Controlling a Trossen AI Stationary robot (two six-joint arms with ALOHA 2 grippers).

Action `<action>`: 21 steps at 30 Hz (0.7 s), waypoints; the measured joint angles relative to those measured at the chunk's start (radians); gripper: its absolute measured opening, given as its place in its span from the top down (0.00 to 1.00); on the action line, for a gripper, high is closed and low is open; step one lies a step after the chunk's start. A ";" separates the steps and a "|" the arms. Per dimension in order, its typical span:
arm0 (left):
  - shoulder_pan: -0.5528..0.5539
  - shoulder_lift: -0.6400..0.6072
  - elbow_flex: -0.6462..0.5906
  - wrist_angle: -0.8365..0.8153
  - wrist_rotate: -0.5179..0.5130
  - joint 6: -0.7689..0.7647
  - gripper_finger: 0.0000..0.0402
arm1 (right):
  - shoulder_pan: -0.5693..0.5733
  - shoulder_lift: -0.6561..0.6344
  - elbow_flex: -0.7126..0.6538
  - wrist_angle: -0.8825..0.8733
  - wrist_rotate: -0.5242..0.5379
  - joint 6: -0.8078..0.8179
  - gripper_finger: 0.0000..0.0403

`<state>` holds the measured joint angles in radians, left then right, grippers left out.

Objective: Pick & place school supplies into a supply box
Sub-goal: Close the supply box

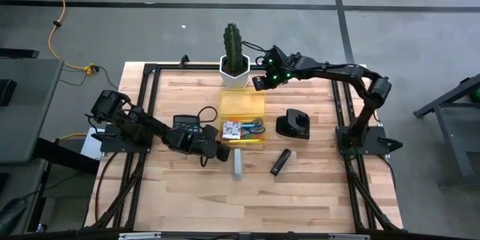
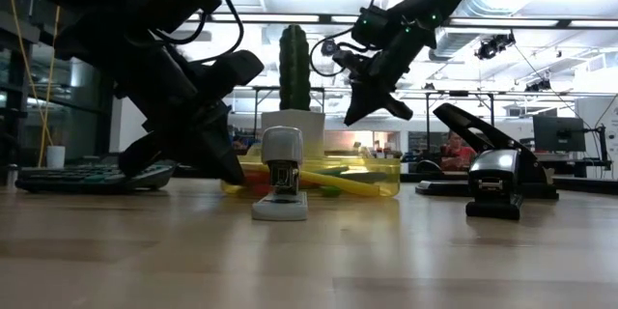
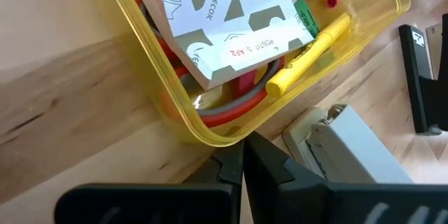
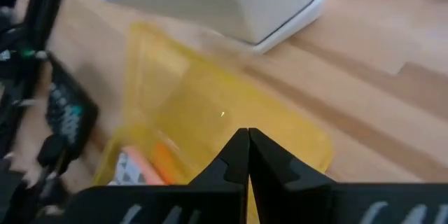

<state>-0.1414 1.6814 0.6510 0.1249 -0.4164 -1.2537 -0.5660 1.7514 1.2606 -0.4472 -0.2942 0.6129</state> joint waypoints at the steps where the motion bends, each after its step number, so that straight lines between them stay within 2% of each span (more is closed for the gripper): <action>1: 0.003 0.000 0.000 0.000 0.000 0.000 1.00 | 0.000 -0.003 0.000 0.000 0.022 -0.009 1.00; 6: 0.006 0.000 0.000 0.001 0.000 0.000 1.00 | -0.011 0.003 0.000 -0.018 0.179 -0.007 1.00; 11: 0.006 0.000 0.000 0.006 0.005 0.000 1.00 | -0.063 0.069 0.000 -0.019 0.191 0.042 1.00; 14: 0.006 0.000 0.000 0.006 0.008 0.000 1.00 | -0.116 0.107 0.000 0.015 0.142 0.104 1.00; 16: 0.006 0.000 0.000 0.006 0.008 0.000 1.00 | -0.147 0.134 0.000 0.027 0.062 0.133 1.00; 21: 0.006 0.000 0.000 0.006 0.008 0.000 1.00 | -0.156 0.198 0.000 0.032 -0.082 0.146 1.00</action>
<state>-0.1356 1.6814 0.6510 0.1309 -0.4080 -1.2536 -0.7216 1.9498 1.2610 -0.4156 -0.3762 0.7590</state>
